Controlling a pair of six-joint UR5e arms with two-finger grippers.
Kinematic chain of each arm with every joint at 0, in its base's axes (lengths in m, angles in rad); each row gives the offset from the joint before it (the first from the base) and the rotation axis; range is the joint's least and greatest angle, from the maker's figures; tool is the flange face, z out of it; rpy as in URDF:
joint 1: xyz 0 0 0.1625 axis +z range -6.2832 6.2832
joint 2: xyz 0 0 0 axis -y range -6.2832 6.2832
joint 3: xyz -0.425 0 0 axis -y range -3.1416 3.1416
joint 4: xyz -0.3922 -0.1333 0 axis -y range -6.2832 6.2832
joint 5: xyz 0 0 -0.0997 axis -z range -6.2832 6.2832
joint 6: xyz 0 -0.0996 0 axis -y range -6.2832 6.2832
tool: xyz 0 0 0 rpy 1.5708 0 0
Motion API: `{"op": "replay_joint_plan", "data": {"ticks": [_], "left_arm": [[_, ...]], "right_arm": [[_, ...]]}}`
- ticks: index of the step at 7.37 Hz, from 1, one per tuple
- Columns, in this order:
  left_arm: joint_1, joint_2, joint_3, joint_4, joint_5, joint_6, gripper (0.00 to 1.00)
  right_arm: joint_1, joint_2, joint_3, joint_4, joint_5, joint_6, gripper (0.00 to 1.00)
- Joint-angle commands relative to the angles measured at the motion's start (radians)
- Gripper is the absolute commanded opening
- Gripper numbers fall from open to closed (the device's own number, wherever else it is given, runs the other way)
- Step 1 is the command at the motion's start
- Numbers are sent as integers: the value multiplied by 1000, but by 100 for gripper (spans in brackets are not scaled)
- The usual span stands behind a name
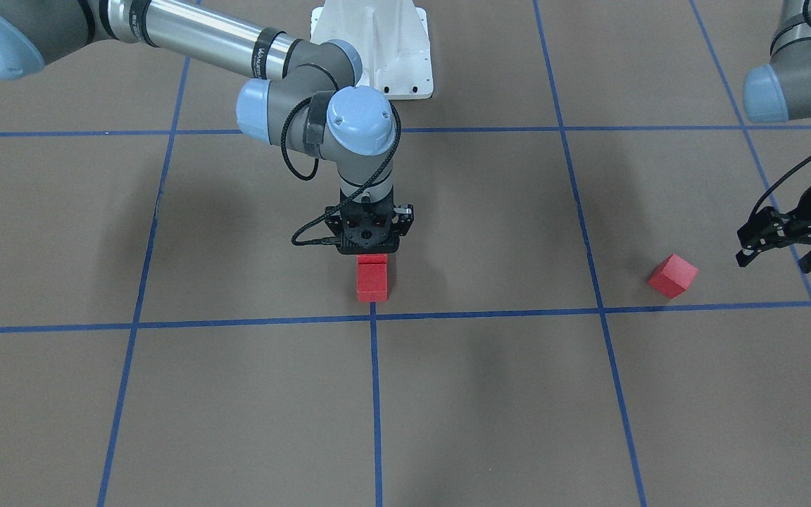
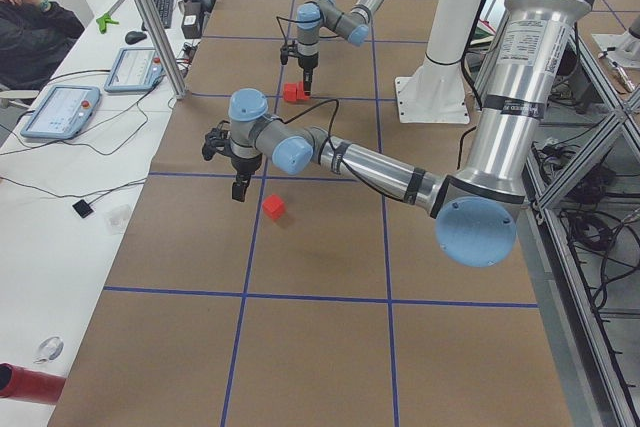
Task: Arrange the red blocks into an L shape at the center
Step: 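Lower the held cube beside the center cube, on its side nearer the robot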
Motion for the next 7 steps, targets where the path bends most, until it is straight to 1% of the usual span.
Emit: {"op": "replay_joint_plan", "data": {"ticks": [1,2,4,5,6,7], "left_arm": [[0,0,-1,0,0,1,100],[0,0,-1,0,0,1,100],[2,-2,-1,0,1,-5,100],[5,-2,-1,0,2,-16,100],[6,-2,-4,0,2,-69,100],[14,-3,-11,-11,3,-187,100]], "right_arm": [[0,-6,2,1,-1,-7,66],[2,-6,5,1,-1,-6,98],[2,-3,8,2,-1,-7,99],[12,-2,8,40,0,-7,99],[28,-1,13,57,8,-7,99],[49,-4,27,56,14,-9,99]]}}
